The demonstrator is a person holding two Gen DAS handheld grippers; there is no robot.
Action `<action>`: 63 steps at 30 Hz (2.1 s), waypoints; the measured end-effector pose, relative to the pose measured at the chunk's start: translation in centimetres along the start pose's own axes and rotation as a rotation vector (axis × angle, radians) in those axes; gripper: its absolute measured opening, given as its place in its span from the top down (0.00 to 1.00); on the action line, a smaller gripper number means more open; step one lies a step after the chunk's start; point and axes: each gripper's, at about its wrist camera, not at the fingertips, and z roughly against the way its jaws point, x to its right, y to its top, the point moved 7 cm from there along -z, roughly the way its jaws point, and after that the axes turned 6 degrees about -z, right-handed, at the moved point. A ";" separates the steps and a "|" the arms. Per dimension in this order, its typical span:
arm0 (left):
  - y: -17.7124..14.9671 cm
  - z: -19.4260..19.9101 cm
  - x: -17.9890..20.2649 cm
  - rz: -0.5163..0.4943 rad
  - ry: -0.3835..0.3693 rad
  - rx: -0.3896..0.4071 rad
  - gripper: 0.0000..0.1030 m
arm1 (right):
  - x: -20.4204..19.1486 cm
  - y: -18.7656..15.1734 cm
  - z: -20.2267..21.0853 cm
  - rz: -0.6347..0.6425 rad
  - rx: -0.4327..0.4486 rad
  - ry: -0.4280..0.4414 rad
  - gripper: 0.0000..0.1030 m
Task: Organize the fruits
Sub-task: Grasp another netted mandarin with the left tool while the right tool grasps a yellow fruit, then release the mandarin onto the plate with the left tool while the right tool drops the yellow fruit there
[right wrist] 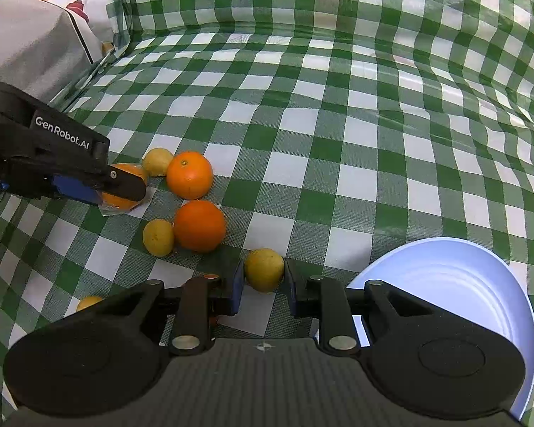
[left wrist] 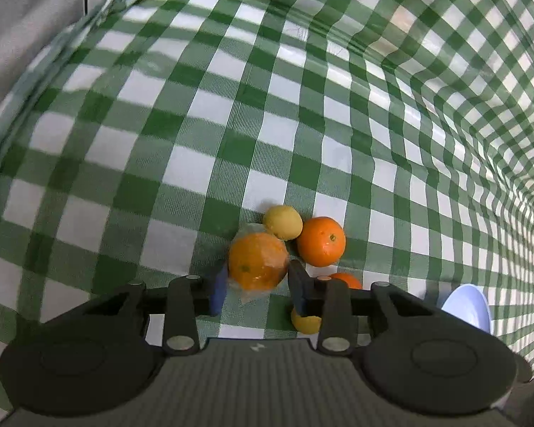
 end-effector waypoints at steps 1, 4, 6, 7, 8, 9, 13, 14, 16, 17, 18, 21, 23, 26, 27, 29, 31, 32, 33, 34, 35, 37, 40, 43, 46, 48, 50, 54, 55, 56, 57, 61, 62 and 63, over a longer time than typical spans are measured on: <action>0.1 0.2 0.1 -0.017 0.011 0.011 0.61 | 0.0 0.1 0.1 -0.003 0.004 0.001 0.75; 0.4 1.3 0.5 -0.070 0.033 0.049 0.61 | 0.0 0.3 0.6 -0.010 0.017 0.002 0.75; 0.5 1.9 0.8 -0.105 0.047 0.072 0.61 | 0.0 0.4 0.9 -0.013 0.024 0.003 0.75; 0.5 2.1 0.9 -0.118 0.055 0.078 0.61 | 0.0 0.4 1.0 -0.013 0.027 0.004 0.75; 0.5 2.3 1.0 -0.129 0.063 0.083 0.61 | -0.1 0.4 1.1 -0.012 0.030 0.006 0.75; 0.5 2.3 1.2 -0.137 0.068 0.085 0.61 | -0.2 0.5 1.2 -0.011 0.034 0.007 0.75; 0.5 2.6 2.0 -0.172 0.081 0.098 0.61 | -0.3 0.5 1.5 -0.012 0.041 0.010 0.75; 0.5 2.7 2.3 -0.186 0.083 0.105 0.61 | -0.3 0.5 1.5 -0.012 0.041 0.010 0.75; 0.4 3.0 2.9 -0.217 0.091 0.117 0.61 | -0.4 0.6 1.6 -0.013 0.044 0.010 0.75; 0.3 3.1 3.1 -0.233 0.096 0.123 0.61 | -0.3 0.6 1.7 -0.015 0.047 0.009 0.75; 0.3 3.1 3.4 -0.242 0.100 0.126 0.61 | -0.2 0.6 1.9 -0.017 0.052 0.008 0.75; 0.1 3.2 4.1 -0.268 0.100 0.135 0.61 | 0.2 0.9 2.3 -0.029 0.064 0.007 0.75; -0.1 3.4 4.6 -0.282 0.098 0.145 0.61 | 0.8 1.2 2.8 -0.047 0.085 -0.001 0.75; -0.2 4.0 5.2 -0.301 0.079 0.171 0.61 | 2.8 2.2 4.2 -0.108 0.143 -0.030 0.75; -0.2 4.2 5.7 -0.308 0.069 0.181 0.61 | 3.5 2.4 4.7 -0.130 0.163 -0.040 0.75; -0.3 4.8 6.5 -0.332 0.042 0.207 0.61 | 5.4 3.0 5.9 -0.183 0.204 -0.069 0.75; -0.4 5.2 7.7 -0.361 0.016 0.233 0.61 | 7.1 3.2 6.7 -0.229 0.234 -0.098 0.75; -0.6 5.4 8.3 -0.382 0.001 0.246 0.61 | 8.0 3.3 7.2 -0.254 0.249 -0.115 0.75; -0.8 5.5 8.9 -0.401 -0.012 0.254 0.61 | 8.9 3.3 7.5 -0.276 0.260 -0.129 0.75; -1.1 5.6 9.5 -0.417 -0.026 0.258 0.61 | 9.7 3.3 7.7 -0.297 0.267 -0.143 0.75; -1.3 5.6 10.0 -0.432 -0.042 0.259 0.61 | 10.4 3.2 8.0 -0.317 0.272 -0.153 0.75; -2.0 5.5 11.2 -0.461 -0.075 0.257 0.61 | 11.3 2.9 8.3 -0.342 0.274 -0.159 0.75; -2.9 5.2 12.7 -0.499 -0.106 0.252 0.61 | 11.9 2.6 8.3 -0.346 0.265 -0.160 0.75; -3.7 5.0 13.9 -0.514 -0.136 0.245 0.61 | 12.2 2.2 8.2 -0.338 0.257 -0.164 0.75; -4.5 4.9 15.2 -0.540 -0.169 0.240 0.61 | 12.7 1.8 8.1 -0.334 0.244 -0.173 0.75; -4.9 4.7 16.2 -0.558 -0.187 0.233 0.61 | 13.3 1.5 8.0 -0.339 0.234 -0.180 0.76; -5.6 4.4 17.1 -0.579 -0.193 0.225 0.61 | 13.8 1.2 7.9 -0.342 0.225 -0.187 0.76; -6.7 3.8 18.5 -0.613 -0.199 0.211 0.61 | 14.4 0.7 7.9 -0.345 0.209 -0.195 0.76; -6.9 3.6 18.7 -0.619 -0.198 0.210 0.61 | 14.5 0.6 7.9 -0.344 0.207 -0.195 0.76; -7.0 3.5 18.9 -0.624 -0.197 0.209 0.61 | 14.6 0.5 7.8 -0.343 0.204 -0.195 0.76; -7.2 3.4 19.1 -0.631 -0.194 0.208 0.61 | 14.6 0.5 7.8 -0.343 0.203 -0.196 0.76; -7.5 2.8 19.7 -0.656 -0.176 0.203 0.61 | 14.8 0.4 7.8 -0.342 0.198 -0.196 0.76; -7.6 2.7 19.8 -0.658 -0.175 0.201 0.61 | 14.9 0.3 7.8 -0.342 0.196 -0.196 0.76; -7.5 2.6 19.8 -0.657 -0.175 0.198 0.61 | 14.9 0.3 7.7 -0.343 0.194 -0.196 0.76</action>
